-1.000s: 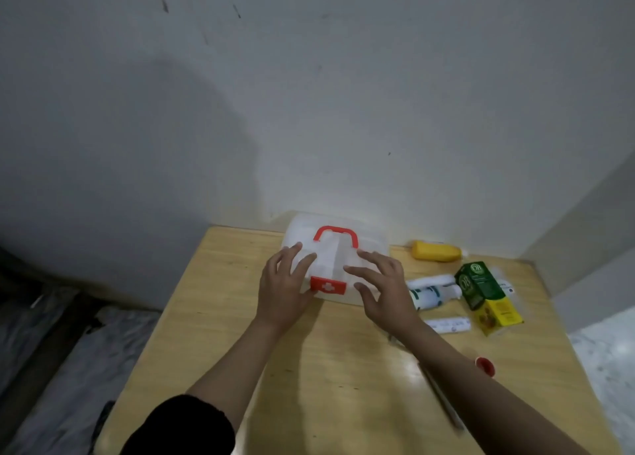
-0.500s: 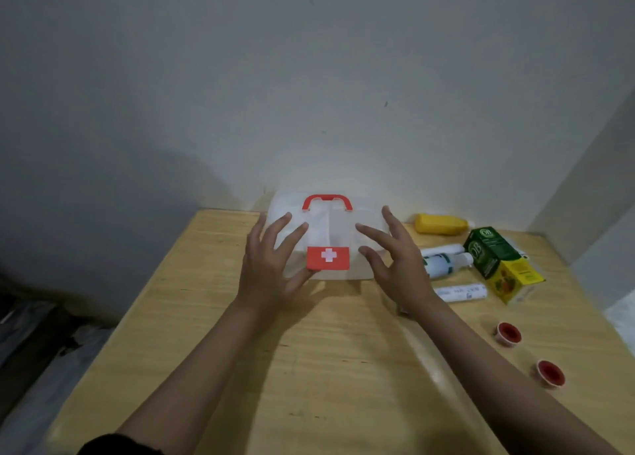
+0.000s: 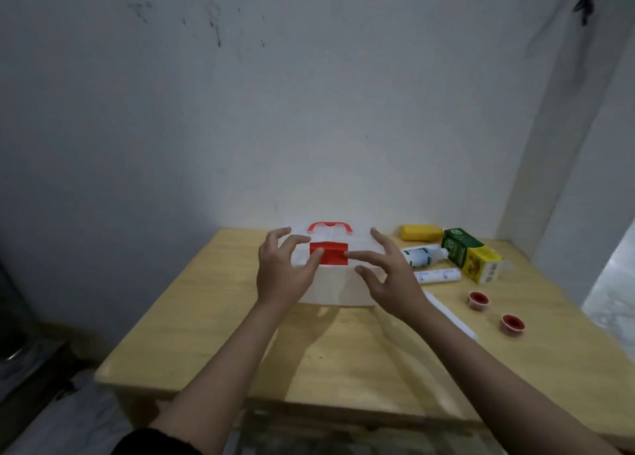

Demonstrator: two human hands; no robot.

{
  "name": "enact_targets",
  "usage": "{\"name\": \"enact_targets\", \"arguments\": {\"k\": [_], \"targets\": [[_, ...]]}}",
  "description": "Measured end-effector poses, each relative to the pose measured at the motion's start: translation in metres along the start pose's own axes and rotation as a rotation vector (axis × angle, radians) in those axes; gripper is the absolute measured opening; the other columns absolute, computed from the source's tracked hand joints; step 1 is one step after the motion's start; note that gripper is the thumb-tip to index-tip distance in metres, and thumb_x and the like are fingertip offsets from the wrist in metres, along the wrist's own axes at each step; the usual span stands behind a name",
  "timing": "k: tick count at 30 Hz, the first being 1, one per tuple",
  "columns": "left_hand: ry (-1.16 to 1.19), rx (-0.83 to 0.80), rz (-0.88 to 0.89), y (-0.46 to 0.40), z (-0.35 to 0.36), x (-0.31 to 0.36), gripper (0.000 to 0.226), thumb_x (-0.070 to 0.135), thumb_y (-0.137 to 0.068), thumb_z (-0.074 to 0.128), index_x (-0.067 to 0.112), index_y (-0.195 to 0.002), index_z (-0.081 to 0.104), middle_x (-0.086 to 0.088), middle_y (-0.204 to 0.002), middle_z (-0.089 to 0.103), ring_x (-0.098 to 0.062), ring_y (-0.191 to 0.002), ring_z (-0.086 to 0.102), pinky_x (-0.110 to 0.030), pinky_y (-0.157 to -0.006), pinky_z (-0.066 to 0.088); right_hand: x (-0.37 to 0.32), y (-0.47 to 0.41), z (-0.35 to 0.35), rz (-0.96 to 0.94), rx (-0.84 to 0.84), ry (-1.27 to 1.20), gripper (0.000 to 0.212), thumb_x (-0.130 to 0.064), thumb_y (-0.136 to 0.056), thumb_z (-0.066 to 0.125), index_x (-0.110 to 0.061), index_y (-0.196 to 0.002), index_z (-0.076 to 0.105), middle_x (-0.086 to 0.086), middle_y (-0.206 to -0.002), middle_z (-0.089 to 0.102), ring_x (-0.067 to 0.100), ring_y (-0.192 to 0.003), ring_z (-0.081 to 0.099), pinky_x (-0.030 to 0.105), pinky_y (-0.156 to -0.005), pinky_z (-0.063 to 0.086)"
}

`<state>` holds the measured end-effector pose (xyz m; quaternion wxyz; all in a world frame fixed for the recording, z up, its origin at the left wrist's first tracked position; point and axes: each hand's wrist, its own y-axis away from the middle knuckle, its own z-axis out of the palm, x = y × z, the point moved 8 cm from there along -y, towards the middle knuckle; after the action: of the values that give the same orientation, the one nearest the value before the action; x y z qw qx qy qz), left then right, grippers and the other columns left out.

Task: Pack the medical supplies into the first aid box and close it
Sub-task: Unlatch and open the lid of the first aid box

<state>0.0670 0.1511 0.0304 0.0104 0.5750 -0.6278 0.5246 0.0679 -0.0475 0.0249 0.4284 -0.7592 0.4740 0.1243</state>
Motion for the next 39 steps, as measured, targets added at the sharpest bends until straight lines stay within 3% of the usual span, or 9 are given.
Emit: {"name": "enact_targets", "arguments": {"k": [5, 9, 12, 19, 21, 25, 30, 34, 39], "targets": [[-0.016, -0.063, -0.115, 0.016, -0.007, 0.008, 0.069, 0.055, -0.073, 0.068, 0.023, -0.131, 0.049, -0.008, -0.147, 0.035, -0.025, -0.135, 0.036, -0.026, -0.088, 0.038, -0.014, 0.016, -0.003, 0.018, -0.001, 0.063, 0.03, -0.021, -0.089, 0.061, -0.039, -0.113, 0.065, 0.009, -0.152, 0.031, 0.027, -0.141, 0.026, 0.049, -0.114, 0.028], [-0.054, -0.168, -0.248, 0.026, -0.004, -0.003, 0.112, 0.068, -0.058, 0.071, 0.023, -0.146, 0.02, -0.011, -0.158, 0.013, -0.029, -0.142, 0.026, -0.035, -0.095, 0.044, -0.021, 0.022, -0.005, 0.013, -0.008, 0.093, 0.033, -0.021, -0.09, 0.059, -0.042, -0.115, 0.063, 0.008, -0.152, 0.031, 0.028, -0.142, 0.025, 0.048, -0.113, 0.03], [-0.004, -0.193, -0.301, 0.027, -0.002, -0.01, 0.126, 0.066, -0.051, 0.077, 0.022, -0.148, 0.01, -0.01, -0.158, 0.016, -0.03, -0.141, 0.027, -0.039, -0.097, 0.044, -0.025, 0.023, -0.007, -0.016, -0.004, 0.104, 0.036, -0.02, -0.09, 0.059, -0.043, -0.119, 0.06, 0.007, -0.153, 0.03, 0.027, -0.141, 0.026, 0.043, -0.111, 0.028], [0.084, -0.138, -0.373, 0.032, -0.002, -0.021, 0.137, 0.057, -0.047, 0.084, 0.027, -0.148, -0.003, -0.007, -0.154, 0.028, -0.028, -0.14, 0.03, -0.04, -0.1, 0.04, -0.029, 0.002, -0.022, -0.035, 0.081, 0.115, 0.038, -0.024, -0.09, 0.058, -0.044, -0.123, 0.056, 0.01, -0.149, 0.035, 0.027, -0.136, 0.035, 0.042, -0.105, 0.039], [0.102, -0.141, -0.389, 0.033, -0.002, -0.022, 0.136, 0.056, -0.047, 0.085, 0.026, -0.149, -0.002, -0.006, -0.153, 0.031, -0.027, -0.14, 0.03, -0.039, -0.1, 0.039, -0.028, -0.008, -0.028, -0.032, 0.107, 0.119, 0.038, -0.027, -0.091, 0.056, -0.045, -0.125, 0.055, 0.011, -0.146, 0.037, 0.027, -0.134, 0.038, 0.037, -0.101, 0.04], [0.118, -0.155, -0.436, 0.031, 0.001, -0.03, 0.13, 0.055, -0.047, 0.085, 0.021, -0.148, 0.01, -0.003, -0.152, 0.026, -0.026, -0.139, 0.028, -0.041, -0.103, 0.038, -0.023, -0.038, -0.038, 0.006, 0.149, 0.108, 0.036, -0.034, -0.092, 0.054, -0.044, -0.126, 0.054, 0.012, -0.14, 0.043, 0.029, -0.127, 0.045, 0.042, -0.1, 0.044], [0.149, -0.2, -0.522, 0.03, 0.013, -0.038, 0.127, 0.054, -0.048, 0.085, 0.02, -0.148, 0.014, -0.002, -0.152, 0.017, -0.028, -0.137, 0.026, -0.046, -0.105, 0.038, -0.01, -0.083, -0.05, 0.118, 0.256, -0.016, 0.037, -0.034, -0.093, 0.051, -0.03, -0.129, 0.055, 0.01, -0.13, 0.052, 0.02, -0.122, 0.049, 0.026, -0.095, 0.04], [0.182, -0.19, -0.549, 0.027, 0.02, -0.039, 0.124, 0.053, -0.051, 0.084, 0.024, -0.148, 0.013, -0.001, -0.151, 0.024, -0.028, -0.138, 0.023, -0.045, -0.104, 0.035, 0.013, -0.105, -0.046, 0.247, 0.32, -0.167, 0.045, -0.029, -0.093, 0.052, -0.016, -0.136, 0.046, 0.012, -0.135, 0.052, 0.024, -0.122, 0.052, 0.033, -0.098, 0.043], [0.229, -0.165, -0.547, 0.019, 0.027, -0.042, 0.12, 0.05, -0.051, 0.086, 0.025, -0.147, 0.018, 0.001, -0.15, 0.029, -0.026, -0.138, 0.026, -0.042, -0.102, 0.036, 0.044, -0.118, -0.02, 0.304, 0.218, -0.213, 0.06, -0.029, -0.092, 0.055, -0.013, -0.144, 0.029, 0.007, -0.15, 0.038, 0.028, -0.134, 0.042, 0.042, -0.109, 0.039]]}}
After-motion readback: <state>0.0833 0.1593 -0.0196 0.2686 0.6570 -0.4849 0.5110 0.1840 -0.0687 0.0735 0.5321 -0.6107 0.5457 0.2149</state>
